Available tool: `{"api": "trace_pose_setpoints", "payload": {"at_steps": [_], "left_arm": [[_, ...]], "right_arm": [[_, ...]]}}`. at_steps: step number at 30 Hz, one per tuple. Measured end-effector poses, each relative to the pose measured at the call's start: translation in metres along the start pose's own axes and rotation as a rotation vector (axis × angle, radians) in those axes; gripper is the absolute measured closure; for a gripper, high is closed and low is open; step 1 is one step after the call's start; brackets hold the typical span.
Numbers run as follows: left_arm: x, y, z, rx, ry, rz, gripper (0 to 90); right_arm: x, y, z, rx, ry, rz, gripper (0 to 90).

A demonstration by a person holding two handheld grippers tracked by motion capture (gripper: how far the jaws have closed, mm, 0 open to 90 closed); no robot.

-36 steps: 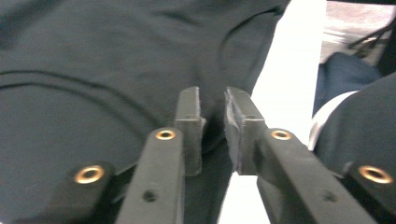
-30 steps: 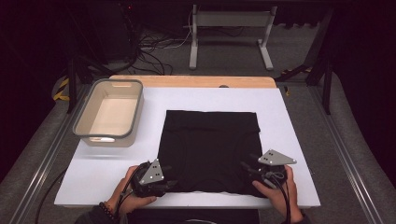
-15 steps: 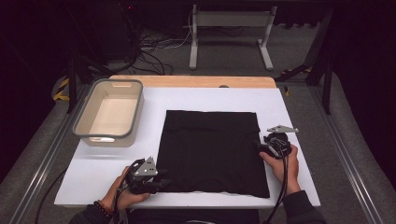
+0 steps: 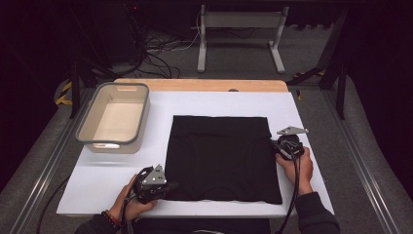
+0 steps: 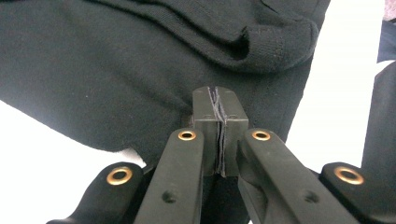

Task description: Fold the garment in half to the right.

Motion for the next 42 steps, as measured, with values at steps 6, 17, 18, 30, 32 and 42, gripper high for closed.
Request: {"api": "trace_pose_setpoints", "payload": {"at_steps": [6, 17, 18, 30, 32, 42], "left_arm": [[-0.003, -0.001, -0.002, -0.021, 0.001, -0.010, 88.5], [0.006, 0.004, -0.004, -0.038, -0.036, -0.035, 82.7], [0.009, 0.004, -0.005, -0.038, -0.050, -0.028, 82.4], [0.023, 0.015, -0.010, -0.034, -0.122, -0.082, 70.0], [0.024, 0.017, -0.010, -0.034, -0.125, -0.086, 68.3], [0.028, 0.025, -0.009, -0.042, -0.127, -0.143, 54.7]], "right_arm": [[-0.007, -0.009, -0.005, 0.006, -0.006, 0.043, 89.9], [0.006, -0.007, -0.017, -0.054, -0.076, 0.037, 80.6], [0.010, -0.005, -0.018, -0.062, -0.091, 0.021, 80.5], [0.053, 0.038, -0.044, 0.004, -0.327, -0.108, 55.4], [0.057, 0.049, -0.047, 0.016, -0.346, -0.134, 51.0], [0.069, 0.084, -0.050, 0.076, -0.360, -0.194, 34.7]]}}
Point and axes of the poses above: each handheld gripper's, and its own axes: x roughly backward along the jaws, z roughly out of its underside, y roughly to its left, the point moved 9 cm from there along -x, roughly forward along the jaws, and after that the axes turned 10 degrees about z, right-handed, at the moved point
